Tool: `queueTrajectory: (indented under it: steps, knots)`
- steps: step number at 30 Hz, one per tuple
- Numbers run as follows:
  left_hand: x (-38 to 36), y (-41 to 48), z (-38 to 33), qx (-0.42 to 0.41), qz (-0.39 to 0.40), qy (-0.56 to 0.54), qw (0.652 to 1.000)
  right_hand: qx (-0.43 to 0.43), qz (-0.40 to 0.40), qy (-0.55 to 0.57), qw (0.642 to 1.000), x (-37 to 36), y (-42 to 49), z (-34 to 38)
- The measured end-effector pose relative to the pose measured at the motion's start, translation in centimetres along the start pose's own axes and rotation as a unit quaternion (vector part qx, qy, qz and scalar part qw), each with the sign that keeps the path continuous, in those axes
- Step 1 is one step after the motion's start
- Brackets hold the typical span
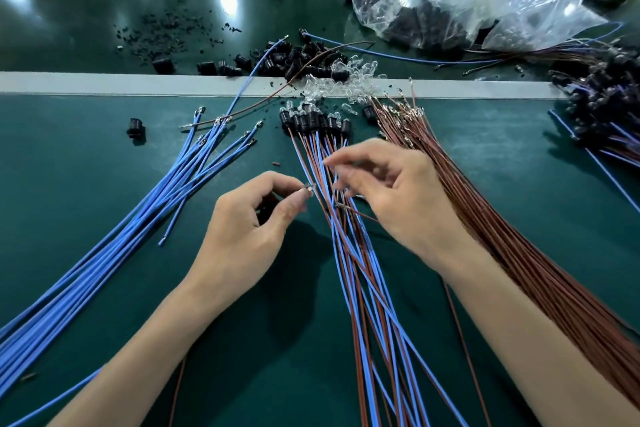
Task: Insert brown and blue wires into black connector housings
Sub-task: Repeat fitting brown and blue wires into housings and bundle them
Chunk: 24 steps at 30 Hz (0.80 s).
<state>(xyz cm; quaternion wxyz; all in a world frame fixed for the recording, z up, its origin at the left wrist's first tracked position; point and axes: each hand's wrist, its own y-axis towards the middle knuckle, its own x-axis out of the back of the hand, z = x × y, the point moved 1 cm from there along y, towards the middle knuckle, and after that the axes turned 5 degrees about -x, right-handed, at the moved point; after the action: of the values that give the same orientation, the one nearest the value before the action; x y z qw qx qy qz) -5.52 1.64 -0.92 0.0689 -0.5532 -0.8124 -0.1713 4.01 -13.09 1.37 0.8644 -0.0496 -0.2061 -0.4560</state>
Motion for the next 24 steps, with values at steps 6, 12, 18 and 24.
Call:
queueTrajectory:
  steps: [6,12,18,24]
  knots:
    - [0.0,-0.3,-0.3,-0.014,0.040,-0.003,0.999,-0.038,0.028,0.097,0.994,-1.2,-1.2,-0.8]
    - [-0.3,-0.4,-0.3,-0.019,0.033,0.011,0.999,-0.019,0.021,0.035,0.999,-1.4,-1.4,-0.8]
    - [-0.3,-0.4,-0.5,-0.019,0.015,-0.001,1.000,0.022,0.019,-0.002,1.000,-1.3,-1.5,-0.6]
    - [-0.1,-0.4,-0.6,-0.019,0.027,-0.012,0.999,-0.005,0.021,0.089,0.996,-1.0,-1.4,-0.7]
